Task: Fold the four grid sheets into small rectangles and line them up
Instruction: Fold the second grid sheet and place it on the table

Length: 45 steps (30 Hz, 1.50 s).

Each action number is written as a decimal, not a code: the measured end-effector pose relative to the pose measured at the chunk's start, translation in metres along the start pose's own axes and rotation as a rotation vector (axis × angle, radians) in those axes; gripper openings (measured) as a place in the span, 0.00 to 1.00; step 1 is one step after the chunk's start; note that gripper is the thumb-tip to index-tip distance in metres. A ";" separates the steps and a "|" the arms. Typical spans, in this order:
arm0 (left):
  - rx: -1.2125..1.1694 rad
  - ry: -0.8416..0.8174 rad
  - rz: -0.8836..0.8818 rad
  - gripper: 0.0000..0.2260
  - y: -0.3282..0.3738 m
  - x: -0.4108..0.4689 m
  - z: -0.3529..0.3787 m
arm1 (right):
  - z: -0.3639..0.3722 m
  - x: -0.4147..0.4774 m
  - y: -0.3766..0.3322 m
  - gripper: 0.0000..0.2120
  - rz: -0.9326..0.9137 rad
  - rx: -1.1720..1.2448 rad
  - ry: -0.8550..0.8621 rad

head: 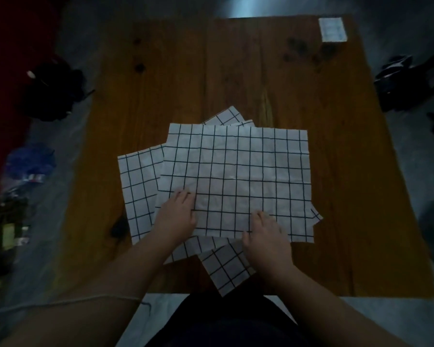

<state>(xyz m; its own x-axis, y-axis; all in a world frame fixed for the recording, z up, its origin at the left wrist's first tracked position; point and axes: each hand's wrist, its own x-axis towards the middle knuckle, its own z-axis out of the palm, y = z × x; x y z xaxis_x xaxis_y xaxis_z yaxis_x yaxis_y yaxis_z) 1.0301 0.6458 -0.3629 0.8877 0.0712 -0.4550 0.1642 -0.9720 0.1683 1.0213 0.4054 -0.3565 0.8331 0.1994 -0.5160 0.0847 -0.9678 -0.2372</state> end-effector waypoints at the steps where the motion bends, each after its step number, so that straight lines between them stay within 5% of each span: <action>1: 0.014 0.010 0.008 0.27 -0.002 -0.002 0.001 | -0.001 0.002 0.002 0.30 0.007 -0.020 0.005; 13: 0.037 -0.016 0.175 0.22 0.014 -0.030 0.018 | -0.052 0.091 0.019 0.30 -0.020 -0.244 0.054; 24: -0.024 -0.009 0.355 0.26 0.102 -0.043 0.047 | -0.051 0.078 0.041 0.30 -0.105 -0.067 0.161; 34: -0.142 0.206 -0.034 0.30 0.028 -0.065 0.036 | 0.007 -0.036 0.071 0.27 -0.307 0.056 0.106; 45: 0.068 0.090 0.066 0.26 0.009 -0.118 0.079 | 0.062 -0.080 0.108 0.29 -0.330 -0.199 0.108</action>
<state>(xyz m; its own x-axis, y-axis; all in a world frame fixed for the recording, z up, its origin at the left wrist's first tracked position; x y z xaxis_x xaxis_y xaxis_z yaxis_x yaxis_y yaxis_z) 0.8925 0.6110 -0.3772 0.9312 0.0231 -0.3638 0.0769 -0.9880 0.1341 0.9297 0.2948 -0.3916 0.7951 0.4977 -0.3467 0.4530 -0.8673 -0.2062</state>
